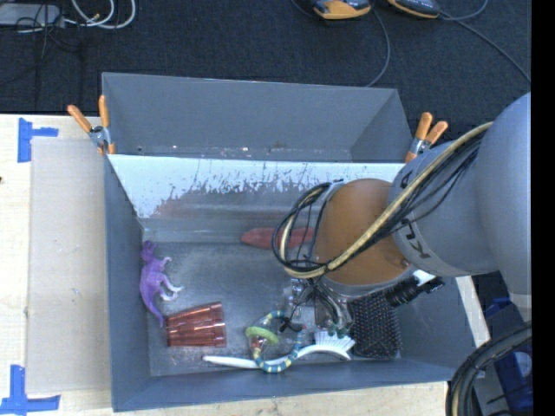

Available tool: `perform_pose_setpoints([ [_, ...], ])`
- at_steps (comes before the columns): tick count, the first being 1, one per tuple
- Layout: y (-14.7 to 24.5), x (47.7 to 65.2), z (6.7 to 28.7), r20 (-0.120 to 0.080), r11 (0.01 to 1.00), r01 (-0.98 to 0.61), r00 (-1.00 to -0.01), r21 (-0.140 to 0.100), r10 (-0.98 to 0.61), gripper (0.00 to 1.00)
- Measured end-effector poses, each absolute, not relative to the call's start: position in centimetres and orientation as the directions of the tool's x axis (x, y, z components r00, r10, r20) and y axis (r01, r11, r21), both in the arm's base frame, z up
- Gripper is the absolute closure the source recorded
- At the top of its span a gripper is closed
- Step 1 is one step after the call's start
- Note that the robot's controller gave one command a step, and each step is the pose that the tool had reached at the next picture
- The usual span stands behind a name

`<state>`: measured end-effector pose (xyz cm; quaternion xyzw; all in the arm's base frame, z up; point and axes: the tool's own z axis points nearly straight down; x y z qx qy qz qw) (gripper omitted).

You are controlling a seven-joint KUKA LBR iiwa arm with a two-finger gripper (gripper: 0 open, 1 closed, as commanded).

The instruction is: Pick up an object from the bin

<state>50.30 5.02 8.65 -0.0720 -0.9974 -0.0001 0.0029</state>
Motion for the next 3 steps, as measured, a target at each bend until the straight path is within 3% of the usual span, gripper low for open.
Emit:
perform_pose_setpoints([
  [1, 4.6, 50.0, 8.0, 0.006, 0.993, 0.114, -0.993, 0.0, 0.114, 1.0],
  [2, 2.5, 48.2, 7.0, 0.005, 0.997, 0.083, -0.997, 0.0, 0.083, 1.0],
  [3, 1.2, 47.5, 7.2, -0.013, 0.998, 0.062, -0.998, 0.004, 0.062, 1.0],
])
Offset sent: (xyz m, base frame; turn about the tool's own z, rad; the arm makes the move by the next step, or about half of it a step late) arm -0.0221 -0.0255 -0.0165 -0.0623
